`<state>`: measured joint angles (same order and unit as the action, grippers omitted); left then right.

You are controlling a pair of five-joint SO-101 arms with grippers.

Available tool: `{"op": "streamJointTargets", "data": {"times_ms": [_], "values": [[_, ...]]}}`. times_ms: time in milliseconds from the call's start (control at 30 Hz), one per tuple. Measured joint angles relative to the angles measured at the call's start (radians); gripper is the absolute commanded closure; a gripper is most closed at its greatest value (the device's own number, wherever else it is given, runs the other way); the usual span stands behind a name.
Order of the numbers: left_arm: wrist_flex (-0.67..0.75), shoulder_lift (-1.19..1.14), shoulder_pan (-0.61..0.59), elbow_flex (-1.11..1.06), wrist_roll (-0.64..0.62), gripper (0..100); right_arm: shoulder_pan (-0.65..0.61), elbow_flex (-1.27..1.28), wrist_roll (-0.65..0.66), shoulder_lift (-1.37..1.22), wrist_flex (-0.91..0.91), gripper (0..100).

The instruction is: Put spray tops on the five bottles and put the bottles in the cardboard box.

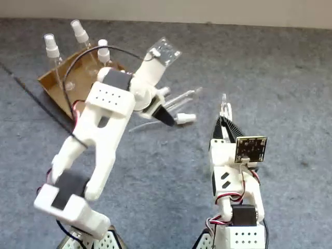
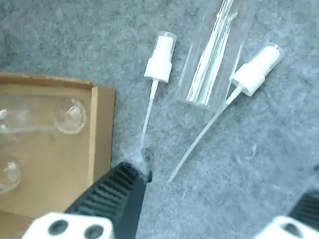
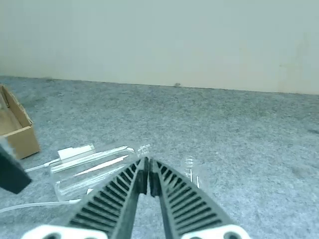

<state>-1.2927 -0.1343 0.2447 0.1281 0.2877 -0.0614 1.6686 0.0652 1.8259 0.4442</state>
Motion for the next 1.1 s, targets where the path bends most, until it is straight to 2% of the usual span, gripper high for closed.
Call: {"op": "streamJointTargets", "data": {"times_ms": [167, 367, 733, 833, 1033, 1100], "values": [[-0.006, -0.241, 0.026, 0.235, 0.005, 59, 0.0, 0.0, 0.0, 0.0, 0.0, 99.3], [-0.006, -0.496, 0.023, 0.52, 0.098, 59, 0.0, 0.0, 0.0, 0.0, 0.0, 99.3], [-0.006, -0.973, 0.048, 1.023, 0.109, 60, -0.003, 0.0, 0.0, 0.0, 0.0, 99.3], [-0.005, -1.083, 0.061, 1.168, 0.112, 68, -0.011, 0.0, 0.0, 0.0, 0.0, 99.3], [-0.008, -1.237, 0.075, 1.401, 0.112, 94, -0.012, 0.0, 0.0, 0.0, 0.0, 99.3], [-0.014, -1.263, 0.077, 1.455, 0.11, 98, -0.012, 0.0, 0.0, 0.0, 0.0, 99.3]]}}
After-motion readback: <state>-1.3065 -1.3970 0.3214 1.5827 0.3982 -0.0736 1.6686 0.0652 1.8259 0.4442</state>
